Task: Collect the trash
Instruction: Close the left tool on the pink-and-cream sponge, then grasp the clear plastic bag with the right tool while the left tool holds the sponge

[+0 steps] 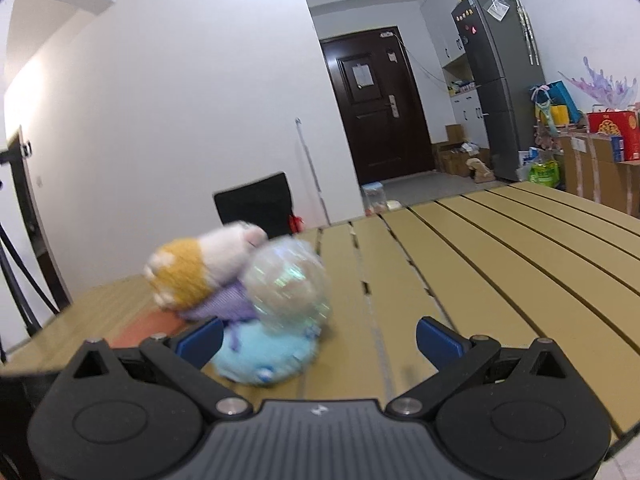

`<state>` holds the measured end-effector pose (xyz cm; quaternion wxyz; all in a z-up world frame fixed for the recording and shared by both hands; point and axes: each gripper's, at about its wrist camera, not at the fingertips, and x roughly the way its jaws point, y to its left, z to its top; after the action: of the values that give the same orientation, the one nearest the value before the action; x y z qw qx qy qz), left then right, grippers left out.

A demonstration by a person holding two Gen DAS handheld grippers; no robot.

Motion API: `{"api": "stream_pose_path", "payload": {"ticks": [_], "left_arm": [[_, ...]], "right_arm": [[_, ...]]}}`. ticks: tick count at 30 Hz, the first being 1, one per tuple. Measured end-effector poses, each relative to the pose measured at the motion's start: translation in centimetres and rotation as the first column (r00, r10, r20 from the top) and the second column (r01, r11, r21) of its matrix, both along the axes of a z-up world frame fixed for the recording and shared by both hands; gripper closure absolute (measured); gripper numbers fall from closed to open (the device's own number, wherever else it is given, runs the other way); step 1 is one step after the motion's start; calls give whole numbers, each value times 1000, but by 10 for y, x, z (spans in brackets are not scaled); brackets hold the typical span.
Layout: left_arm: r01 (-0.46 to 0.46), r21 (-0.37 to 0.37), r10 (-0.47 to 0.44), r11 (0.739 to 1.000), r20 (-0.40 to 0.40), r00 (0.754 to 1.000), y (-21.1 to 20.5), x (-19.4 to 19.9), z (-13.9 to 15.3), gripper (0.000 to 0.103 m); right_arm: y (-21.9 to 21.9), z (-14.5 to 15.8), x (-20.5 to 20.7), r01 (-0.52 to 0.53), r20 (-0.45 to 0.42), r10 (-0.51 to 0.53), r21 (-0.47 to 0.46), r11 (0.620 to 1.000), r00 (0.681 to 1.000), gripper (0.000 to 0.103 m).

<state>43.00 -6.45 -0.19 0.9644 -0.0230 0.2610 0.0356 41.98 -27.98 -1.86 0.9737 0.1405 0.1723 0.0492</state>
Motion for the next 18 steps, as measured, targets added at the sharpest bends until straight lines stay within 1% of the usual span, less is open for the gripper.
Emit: {"api": "stream_pose_path", "payload": {"ticks": [2,6,8,18], "left_arm": [[-13,3,13,1000,0,1000,5,-2,1,31],[-37,3,37,999,7,999,18,-9,4,31],[-51,5,51,999,12,999,23,-11,6,31],[-92,-12,92,996,11,996,45,-12,11,31]], "right_arm": [[7,4,2,-3,11,3,0,1000,1000,0],[14,9,13,-13,-6,13,27,1000,1000,0],[16,12,19,-2,-3,2,30,1000,1000,1],[21,14,55,33,-49,-31,40,999,998,2]]}}
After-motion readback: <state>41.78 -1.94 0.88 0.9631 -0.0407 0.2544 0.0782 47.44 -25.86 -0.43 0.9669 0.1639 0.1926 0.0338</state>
